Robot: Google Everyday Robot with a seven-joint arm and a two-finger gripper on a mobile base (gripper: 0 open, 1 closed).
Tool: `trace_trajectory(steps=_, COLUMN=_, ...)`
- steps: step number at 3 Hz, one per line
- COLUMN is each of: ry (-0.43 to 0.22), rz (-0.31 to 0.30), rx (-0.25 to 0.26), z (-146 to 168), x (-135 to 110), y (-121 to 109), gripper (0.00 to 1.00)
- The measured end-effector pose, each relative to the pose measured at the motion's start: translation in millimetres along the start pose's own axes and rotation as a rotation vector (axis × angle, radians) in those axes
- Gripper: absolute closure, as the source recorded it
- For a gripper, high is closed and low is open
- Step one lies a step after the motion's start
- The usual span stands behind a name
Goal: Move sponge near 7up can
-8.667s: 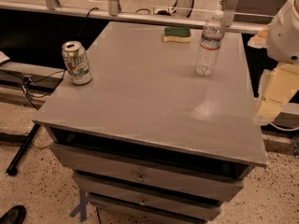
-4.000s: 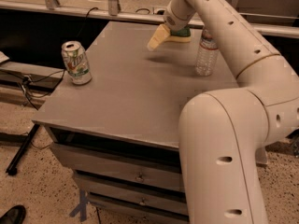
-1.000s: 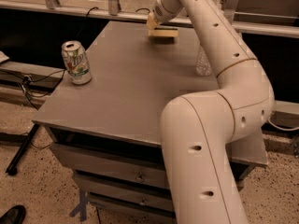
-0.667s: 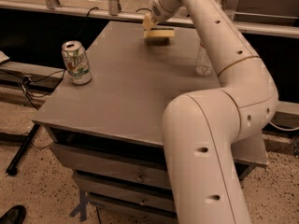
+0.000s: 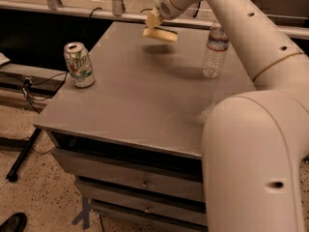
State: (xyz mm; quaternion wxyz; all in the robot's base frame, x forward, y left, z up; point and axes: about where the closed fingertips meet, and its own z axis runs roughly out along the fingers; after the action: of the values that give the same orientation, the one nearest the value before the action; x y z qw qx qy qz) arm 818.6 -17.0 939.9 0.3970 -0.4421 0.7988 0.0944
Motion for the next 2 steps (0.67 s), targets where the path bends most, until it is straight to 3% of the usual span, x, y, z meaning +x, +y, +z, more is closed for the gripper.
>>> trace_trajectory(steps=1, ry=-0.073, rz=-0.02, rx=-0.025, z=-33.1, x=-5.3, y=31.8, gripper=1.0)
trace_trajectory(steps=2, ry=-0.097, rz=-0.029, rx=-0.096, z=-34.1, x=7.4, y=81.0, gripper=1.0)
